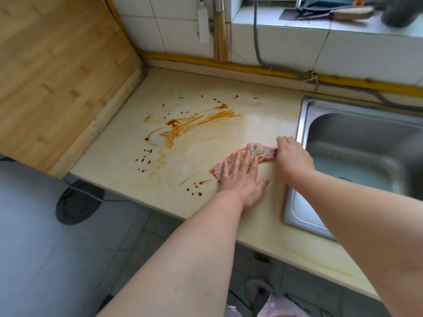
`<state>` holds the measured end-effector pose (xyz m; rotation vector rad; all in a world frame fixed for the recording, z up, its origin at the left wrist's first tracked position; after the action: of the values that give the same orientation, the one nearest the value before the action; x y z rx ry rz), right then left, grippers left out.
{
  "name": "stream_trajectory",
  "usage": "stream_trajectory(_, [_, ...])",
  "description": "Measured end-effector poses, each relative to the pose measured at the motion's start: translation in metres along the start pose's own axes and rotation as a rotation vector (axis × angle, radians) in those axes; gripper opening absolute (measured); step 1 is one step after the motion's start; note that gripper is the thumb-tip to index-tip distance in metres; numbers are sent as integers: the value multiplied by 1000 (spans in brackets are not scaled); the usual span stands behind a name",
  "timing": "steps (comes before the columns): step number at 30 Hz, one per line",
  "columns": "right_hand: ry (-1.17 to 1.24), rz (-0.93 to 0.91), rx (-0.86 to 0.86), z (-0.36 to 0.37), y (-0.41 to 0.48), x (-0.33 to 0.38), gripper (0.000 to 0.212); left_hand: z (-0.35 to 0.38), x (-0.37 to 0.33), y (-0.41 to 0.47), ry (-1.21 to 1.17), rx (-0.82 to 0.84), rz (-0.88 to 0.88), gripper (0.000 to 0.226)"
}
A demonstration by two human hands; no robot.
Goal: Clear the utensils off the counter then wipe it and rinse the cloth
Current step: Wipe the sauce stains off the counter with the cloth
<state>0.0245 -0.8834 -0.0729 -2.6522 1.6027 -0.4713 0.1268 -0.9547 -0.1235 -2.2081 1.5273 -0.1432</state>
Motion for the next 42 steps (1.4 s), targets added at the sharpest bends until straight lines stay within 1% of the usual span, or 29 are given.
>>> stream_trajectory(3, [4, -29, 23, 7, -15, 24, 25, 5, 13, -19, -4, 2, 0, 70])
stream_trajectory(6, [-11, -55, 74, 15, -31, 48, 27, 9, 35, -36, -16, 5, -10, 69])
stream_trajectory(10, [-30, -87, 65, 23, -49, 78, 26, 12, 70, -59, -39, 6, -41, 70])
stream_trajectory(16, [-52, -103, 74, 38, -63, 117, 32, 11, 140, -81, -82, -25, -154, 71])
stream_trajectory(19, [-56, -108, 71, 40, -64, 125, 33, 8, 162, -83, -113, -35, -207, 72])
stream_trajectory(26, [-59, -186, 35, 49, -44, 138, 43, -9, 210, -66, -141, -61, -314, 73])
stream_trajectory(30, [-18, -221, 18, 48, -25, 140, 48, -22, 246, -50, -170, -74, -416, 74])
stream_trajectory(33, [25, -268, 45, 47, -9, 137, 55, -34, 270, -35, -215, -79, -507, 75])
stream_trajectory(37, [19, -385, 45, 45, 13, 133, 57, -48, 292, -13, -266, -104, -618, 78])
stream_trajectory(42, [-58, -571, 36, 38, 40, 146, 53, -65, 306, 17, -275, -133, -696, 77])
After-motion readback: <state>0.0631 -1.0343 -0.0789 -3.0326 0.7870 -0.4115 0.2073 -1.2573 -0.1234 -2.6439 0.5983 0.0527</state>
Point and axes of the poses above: each hand's wrist, its own y-axis towards the middle knuckle, its own z-axis out of the palm, x = y × z, the point moved 8 cm from there along y, towards the middle knuckle, and after that the axes turned 1 degree about y, right-handed, at the moved point
